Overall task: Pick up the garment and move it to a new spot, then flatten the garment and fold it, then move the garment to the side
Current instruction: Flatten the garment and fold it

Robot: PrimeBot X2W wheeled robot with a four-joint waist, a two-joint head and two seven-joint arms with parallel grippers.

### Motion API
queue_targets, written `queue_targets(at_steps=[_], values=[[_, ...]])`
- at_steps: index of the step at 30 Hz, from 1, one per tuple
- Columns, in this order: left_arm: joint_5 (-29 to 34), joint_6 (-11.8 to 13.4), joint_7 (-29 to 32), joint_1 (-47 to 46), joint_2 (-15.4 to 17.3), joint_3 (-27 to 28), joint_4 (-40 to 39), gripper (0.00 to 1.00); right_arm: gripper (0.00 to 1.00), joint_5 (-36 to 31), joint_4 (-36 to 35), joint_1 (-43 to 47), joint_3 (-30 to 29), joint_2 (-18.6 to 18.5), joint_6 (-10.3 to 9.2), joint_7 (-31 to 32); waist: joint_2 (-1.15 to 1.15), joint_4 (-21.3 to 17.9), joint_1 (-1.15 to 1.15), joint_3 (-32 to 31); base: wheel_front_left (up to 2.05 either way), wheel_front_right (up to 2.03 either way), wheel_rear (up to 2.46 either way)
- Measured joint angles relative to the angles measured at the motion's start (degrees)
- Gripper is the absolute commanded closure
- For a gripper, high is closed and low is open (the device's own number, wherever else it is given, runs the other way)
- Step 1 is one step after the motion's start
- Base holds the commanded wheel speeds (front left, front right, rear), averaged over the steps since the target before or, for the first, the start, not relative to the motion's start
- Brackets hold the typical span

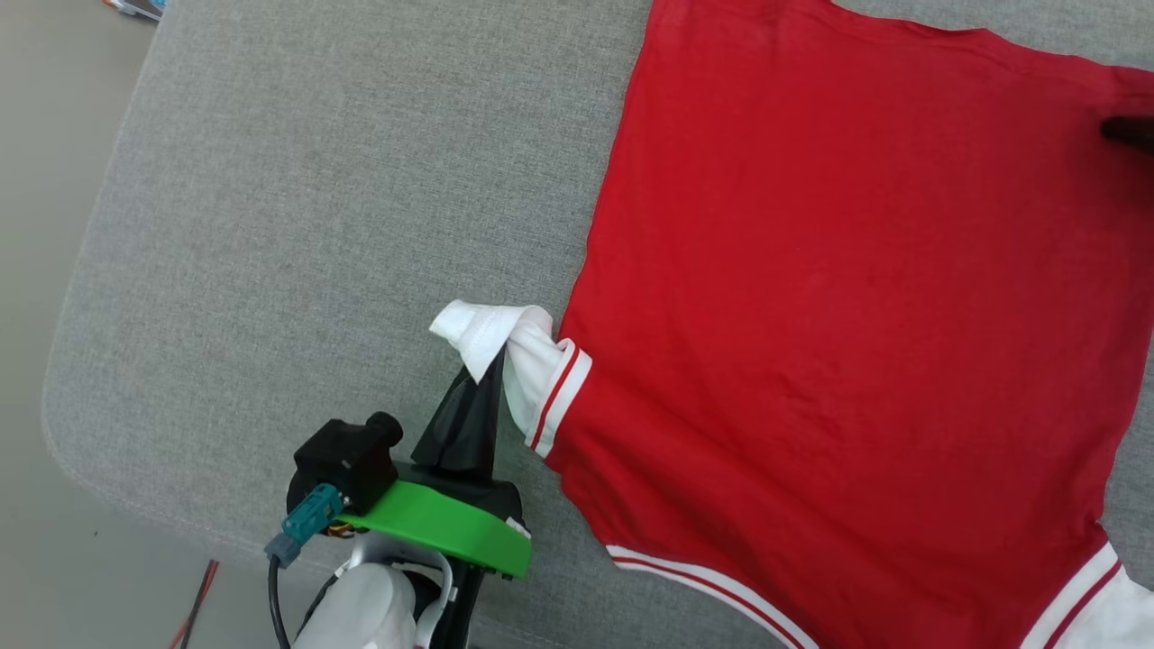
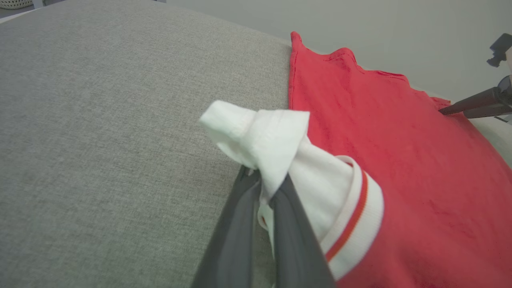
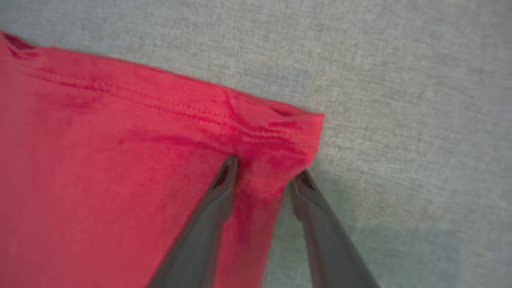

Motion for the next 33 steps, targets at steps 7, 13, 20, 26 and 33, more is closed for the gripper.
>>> queue_targets(at_steps=[7, 13, 20, 26, 33], values=[[1.0, -0.6, 0.0, -0.1, 0.0, 0.4, 1.8, 1.0, 1.0, -0.6, 1.4, 1.5, 0.0, -1.3, 0.05, -1.5, 0.0, -0.7, 0.0, -3.1, 0.0, 0.0, 0.0], [0.7, -0.6, 0.1, 0.5, 0.4, 0.6, 3.3, 1.0, 1.0, -0.2, -3.2, 6.1, -0.1, -7.6, 0.09, -2.6, 0.0, -1.1, 0.0, -7.3, 0.0, 0.0, 0.0], [0.2, 0.1, 0.7, 3.0, 1.9, 1.1, 3.5, 1.0, 1.0, 3.5, -12.8, 18.0, -5.2, -11.9, 0.05, -3.6, 0.0, -2.8, 0.0, -13.1, 0.0, 0.0, 0.0], [-1.0, 1.5, 2.0, 6.2, 3.4, 2.4, 2.7, 1.0, 1.0, 4.6, -21.7, 37.2, -15.6, -9.6, 0.05, -5.8, 0.0, -6.2, 0.0, -16.9, 0.0, 0.0, 0.0], [-2.2, 3.4, 3.4, 9.8, 5.3, 4.5, 2.1, 1.0, 1.0, 1.9, -33.5, 60.6, -28.5, 5.2, 0.05, -9.4, 0.0, -12.6, 0.0, -19.3, 0.0, 0.0, 0.0]])
